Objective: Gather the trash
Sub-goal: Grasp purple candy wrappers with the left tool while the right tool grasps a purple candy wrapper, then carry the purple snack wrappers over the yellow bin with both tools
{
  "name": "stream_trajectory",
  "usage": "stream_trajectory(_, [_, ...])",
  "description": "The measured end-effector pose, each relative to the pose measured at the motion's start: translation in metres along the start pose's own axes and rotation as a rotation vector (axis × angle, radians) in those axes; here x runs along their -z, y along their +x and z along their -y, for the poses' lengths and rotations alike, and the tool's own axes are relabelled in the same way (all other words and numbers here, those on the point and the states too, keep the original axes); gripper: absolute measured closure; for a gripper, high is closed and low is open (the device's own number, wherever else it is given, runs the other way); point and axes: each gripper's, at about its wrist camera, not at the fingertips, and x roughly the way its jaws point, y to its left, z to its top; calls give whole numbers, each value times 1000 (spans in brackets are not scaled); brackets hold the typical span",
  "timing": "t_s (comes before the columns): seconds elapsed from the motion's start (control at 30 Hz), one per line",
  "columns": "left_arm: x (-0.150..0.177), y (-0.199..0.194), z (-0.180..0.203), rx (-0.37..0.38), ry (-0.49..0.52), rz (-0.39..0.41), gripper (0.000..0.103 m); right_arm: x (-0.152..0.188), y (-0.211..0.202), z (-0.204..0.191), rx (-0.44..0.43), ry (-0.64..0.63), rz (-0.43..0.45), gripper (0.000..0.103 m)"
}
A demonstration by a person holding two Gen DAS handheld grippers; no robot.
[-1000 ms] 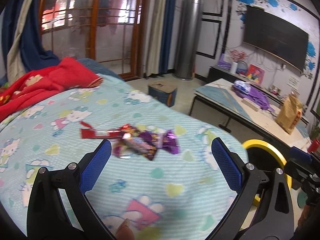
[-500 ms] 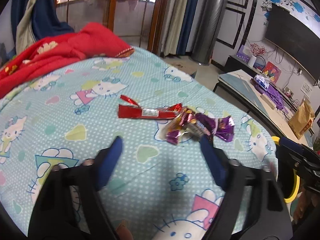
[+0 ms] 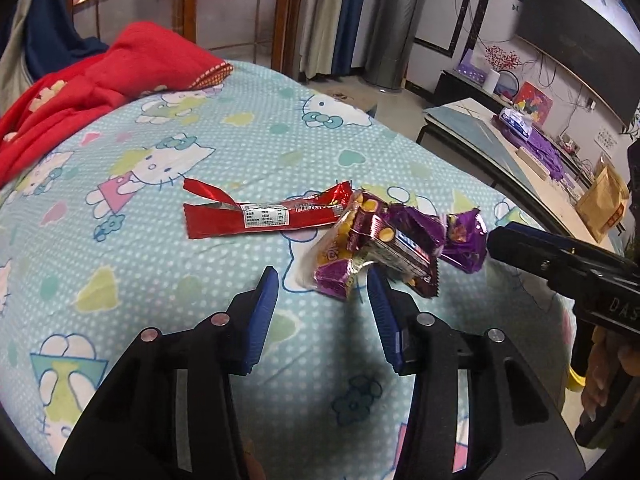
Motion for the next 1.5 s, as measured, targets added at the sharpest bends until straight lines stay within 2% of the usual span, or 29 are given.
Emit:
stream_trajectory(0.07, [-1,5,-1,16,1,-12,66,-2,7,0,-4,8,-10,60])
stream_trajectory(0.13, [-1,8,-1,35,5,-22,70,-2,14,0,-16,9,-24,69])
stream_trajectory(0.2, [-1,10,-2,43,3,-29,73,1,20,-1,-16,4,-44,86])
stream_trajectory(0.33, [0,11,-8,65,-26,-31,80,12,18,-1,-2,2,-37,92])
stream_trajectory(0.47, [0,10,-8,79,-34,-29,86,24,4,3,14,26,-16,92])
stream_trajectory(0.73, [6,1,3,103,11,-21,89,54,-29,15,9,109,13,92])
stream_trajectory(0.9, [15,-15,1,89,0,-2,89,68,-44,11,1,101,21,92])
stream_trajectory(1.07, [20,-35,-10,91,-54,31,89,69,-51,-1,-14,60,26,92])
stream_trajectory(1.23, [22,-58,-6,91,-27,74,90,65,-66,-10,-27,30,63,92])
stream_trajectory(1.5, [15,-87,23,165,22,140,90,61,-94,-7,-5,14,114,92])
